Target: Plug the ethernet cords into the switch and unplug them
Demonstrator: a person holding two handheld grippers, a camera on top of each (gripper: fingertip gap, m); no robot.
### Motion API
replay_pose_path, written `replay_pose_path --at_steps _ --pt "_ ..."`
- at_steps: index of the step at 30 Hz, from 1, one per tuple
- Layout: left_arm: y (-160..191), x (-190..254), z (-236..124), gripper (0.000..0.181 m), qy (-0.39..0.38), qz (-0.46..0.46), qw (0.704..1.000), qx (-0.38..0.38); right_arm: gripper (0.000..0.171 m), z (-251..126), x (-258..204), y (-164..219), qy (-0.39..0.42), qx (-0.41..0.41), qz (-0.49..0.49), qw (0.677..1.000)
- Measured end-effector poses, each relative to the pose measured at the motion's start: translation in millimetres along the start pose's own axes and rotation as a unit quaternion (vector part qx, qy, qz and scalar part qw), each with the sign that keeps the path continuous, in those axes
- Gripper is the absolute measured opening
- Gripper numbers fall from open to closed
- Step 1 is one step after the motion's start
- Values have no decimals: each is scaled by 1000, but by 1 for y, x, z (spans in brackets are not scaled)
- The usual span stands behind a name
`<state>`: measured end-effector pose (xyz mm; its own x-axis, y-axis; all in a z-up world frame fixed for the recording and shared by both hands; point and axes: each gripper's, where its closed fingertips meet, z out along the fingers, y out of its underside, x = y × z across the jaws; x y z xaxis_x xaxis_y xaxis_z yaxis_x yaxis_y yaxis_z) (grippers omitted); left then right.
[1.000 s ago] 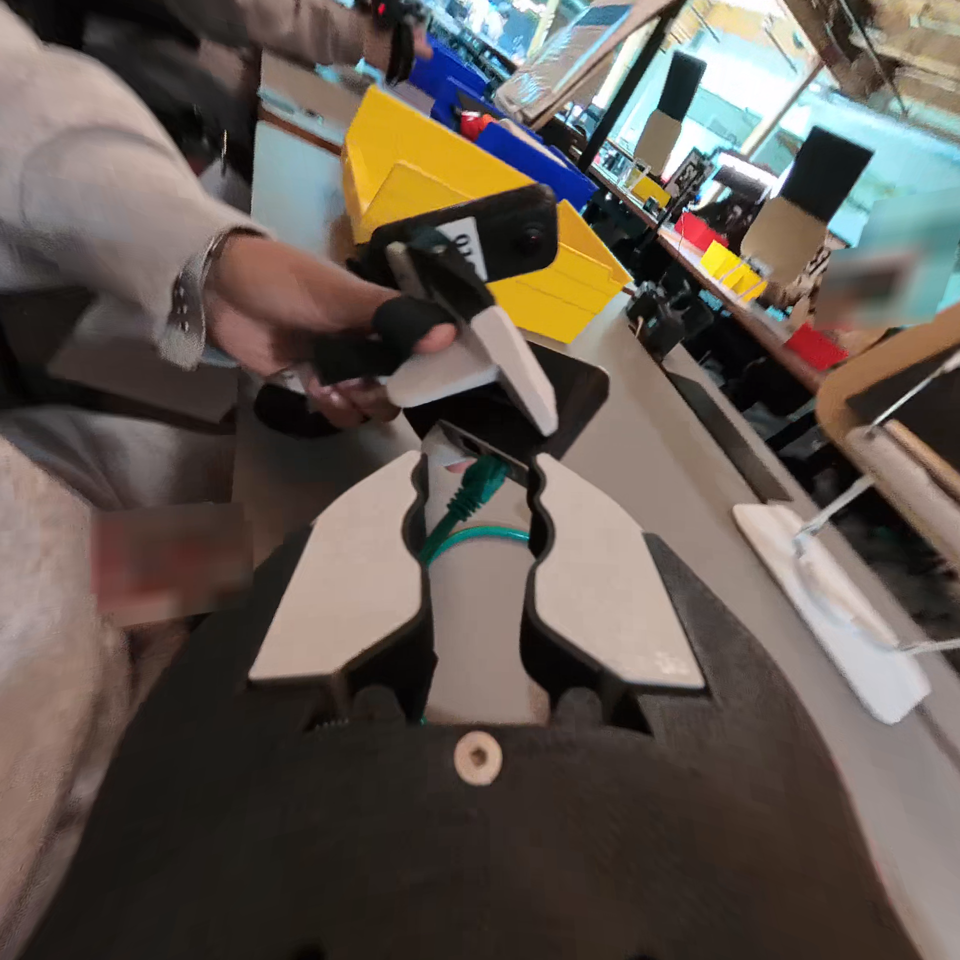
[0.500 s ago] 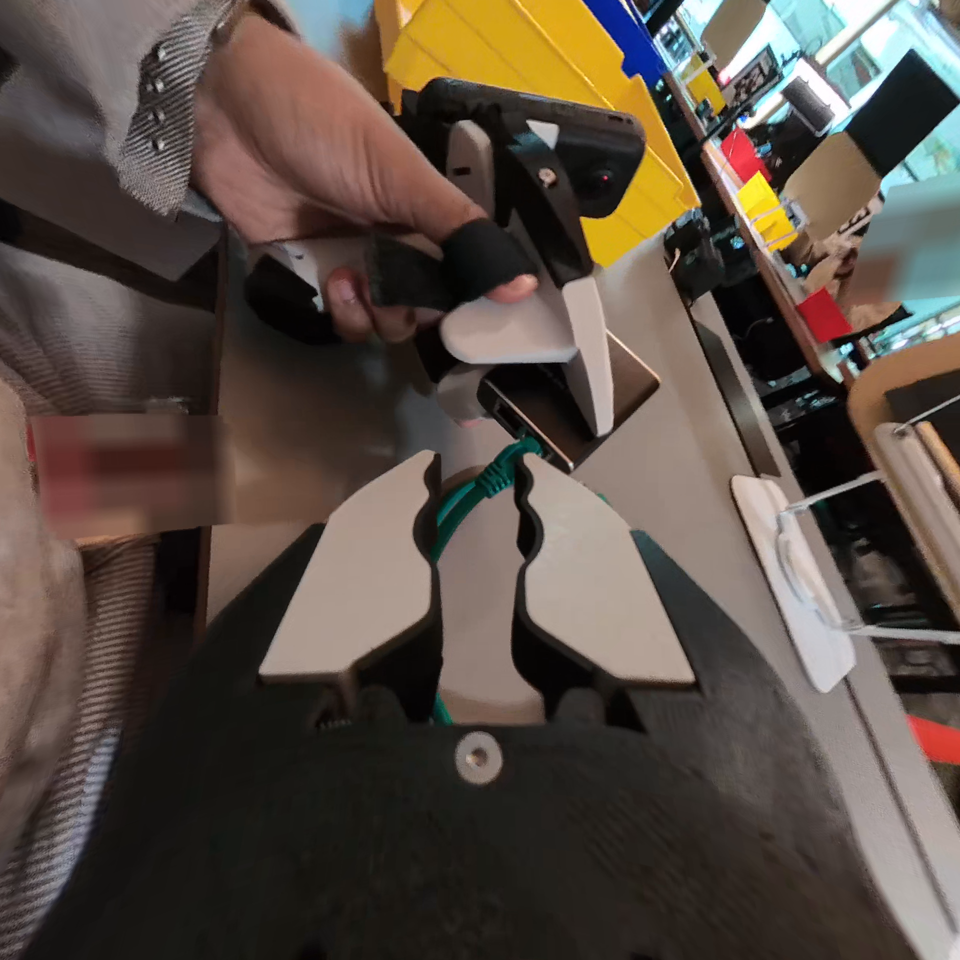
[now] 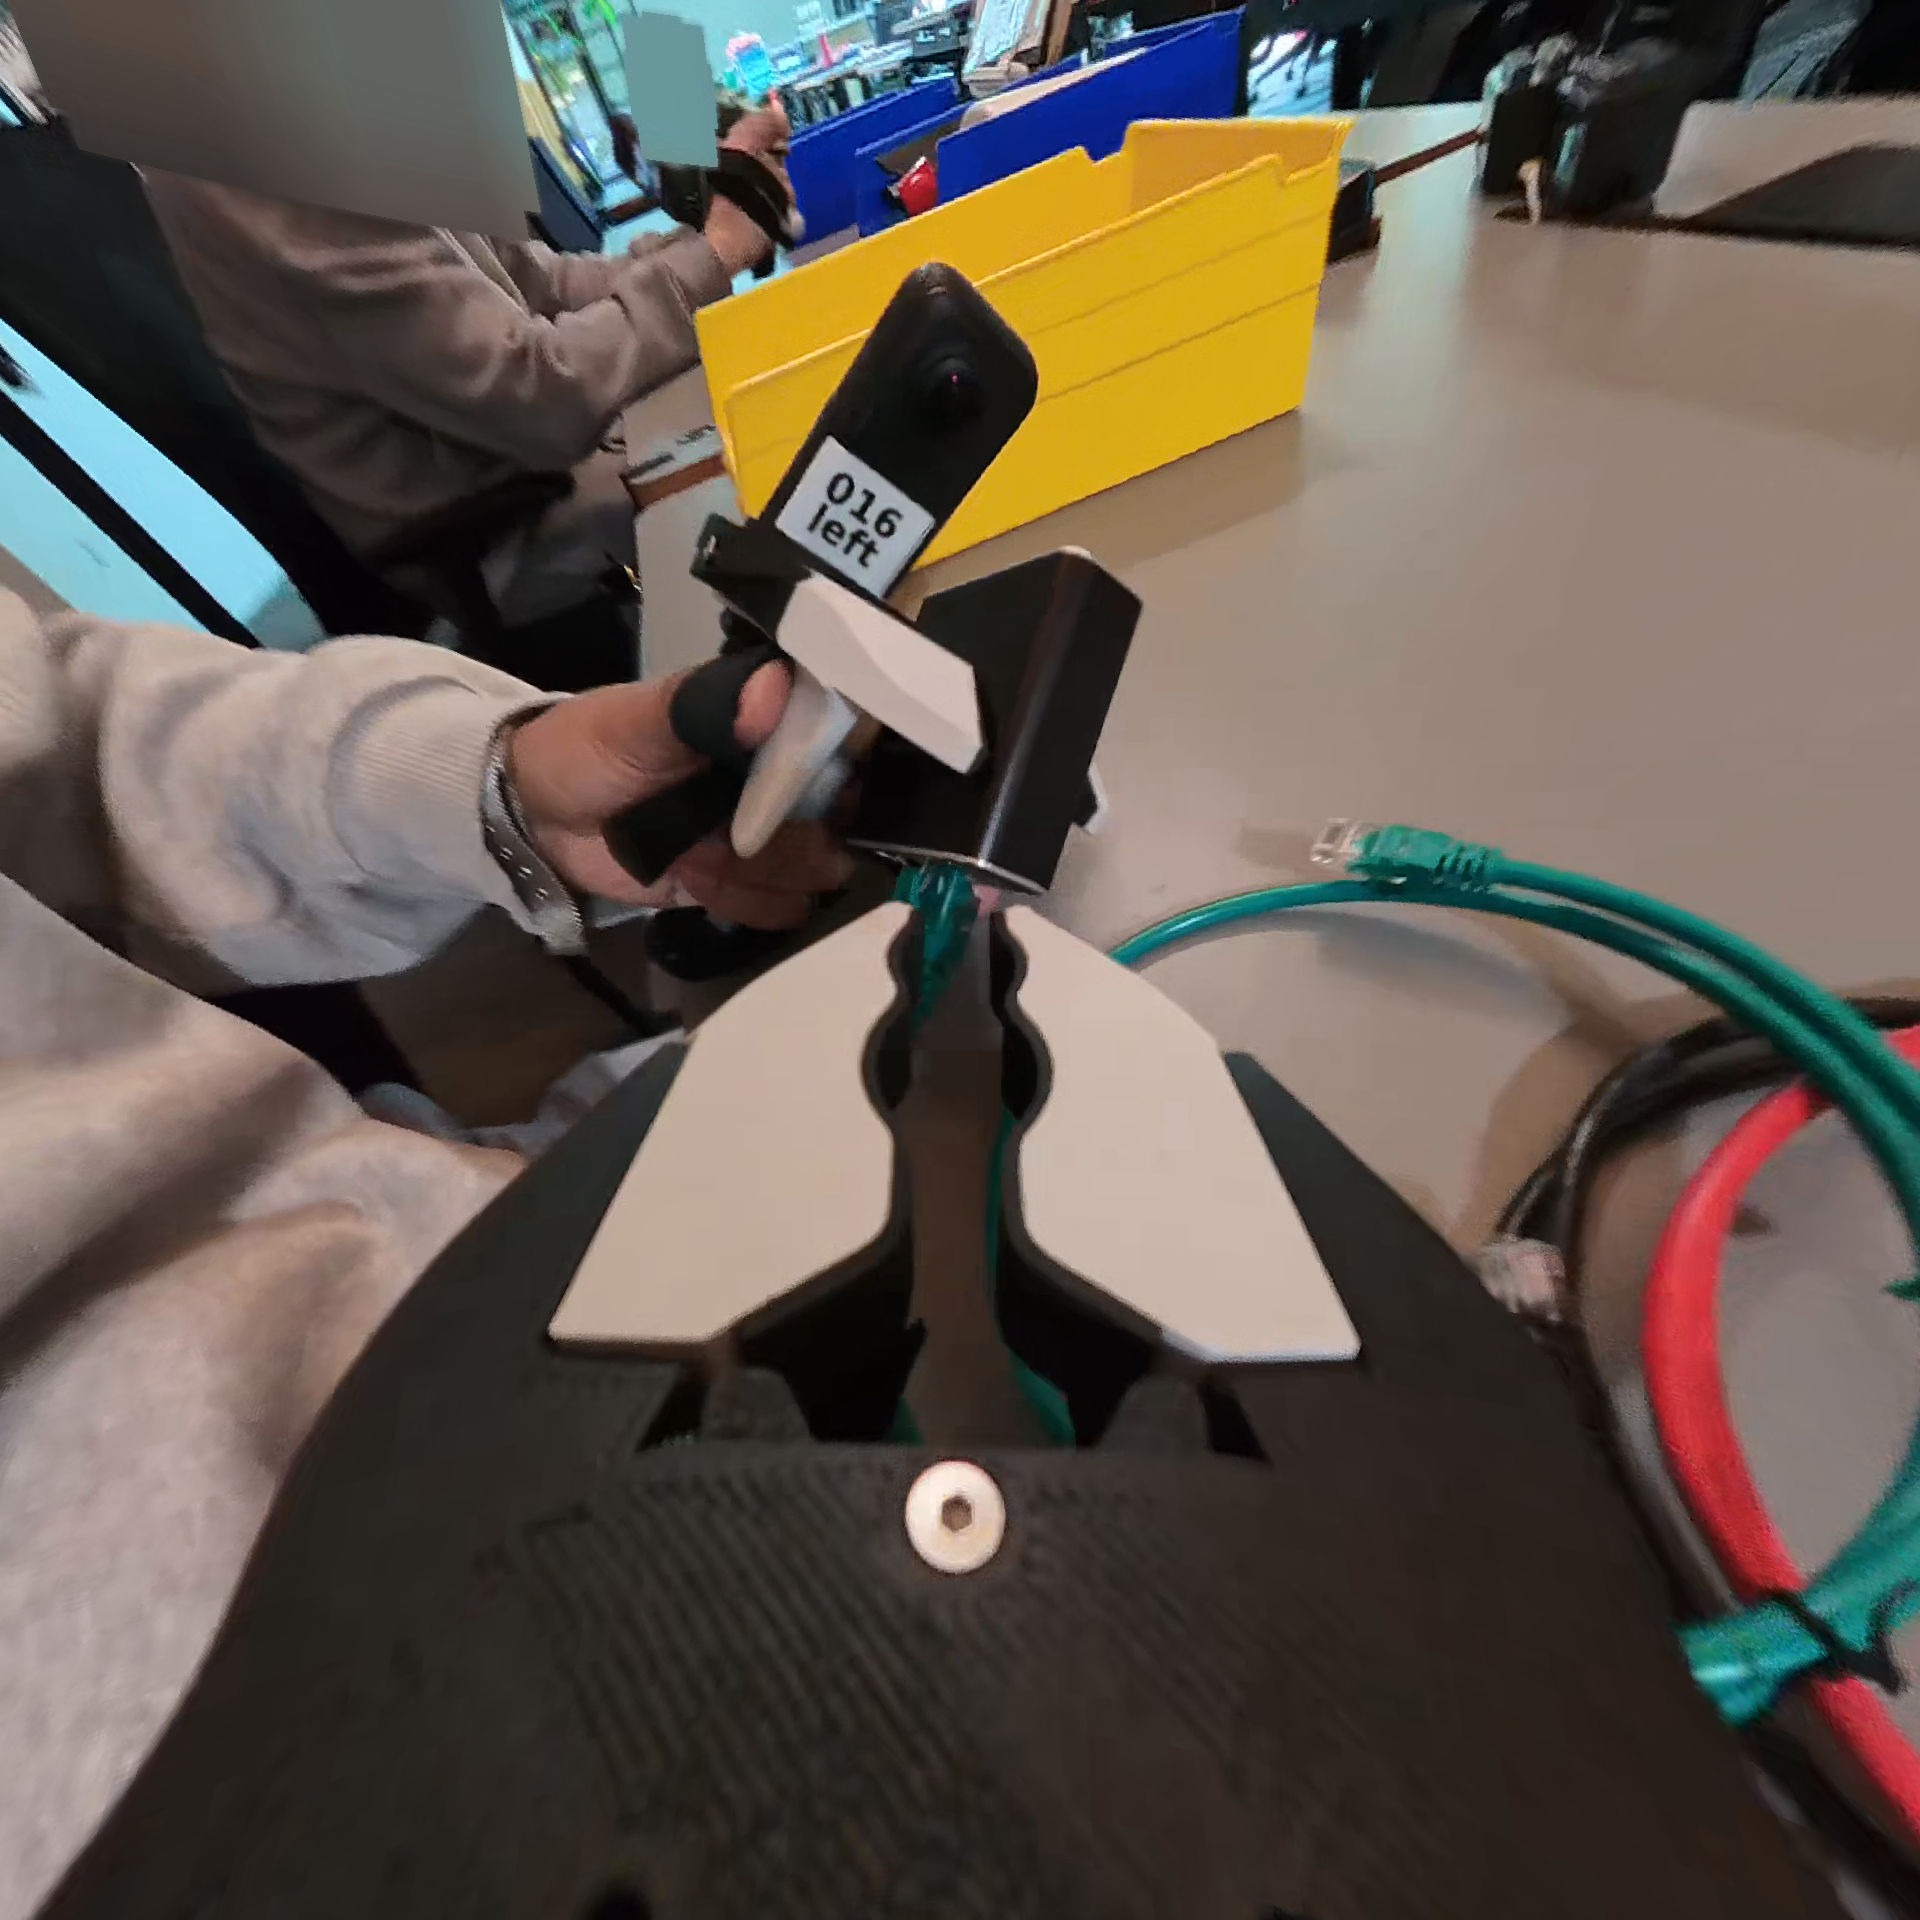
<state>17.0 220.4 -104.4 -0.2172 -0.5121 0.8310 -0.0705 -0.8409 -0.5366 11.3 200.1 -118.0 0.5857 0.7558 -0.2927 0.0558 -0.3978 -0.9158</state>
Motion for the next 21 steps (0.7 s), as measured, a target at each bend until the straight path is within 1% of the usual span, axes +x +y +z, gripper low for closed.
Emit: replay_pose_path --at_steps 1,2,4,6,12,21 --pt "1 1 1 26 3 3 1000 -2 14 0 -1 1 -12 -1 17 1000" --pt "1 2 1 25 4 7 1000 -3 14 0 -2 2 -22 -2 32 999" --pt "2 4 2 26 9 17 1000 -7 22 0 -5 4 -45 -7 57 997" --pt "2 8 3 25 16 28 999 -8 24 1 -7 6 -63 -11 82 995" --pt "7 14 8 26 17 67 997 -27 16 0 -12 3 -98 2 129 987" --pt "7 14 8 26 17 65 997 -20 14 -1 -9 1 -119 23 179 976"
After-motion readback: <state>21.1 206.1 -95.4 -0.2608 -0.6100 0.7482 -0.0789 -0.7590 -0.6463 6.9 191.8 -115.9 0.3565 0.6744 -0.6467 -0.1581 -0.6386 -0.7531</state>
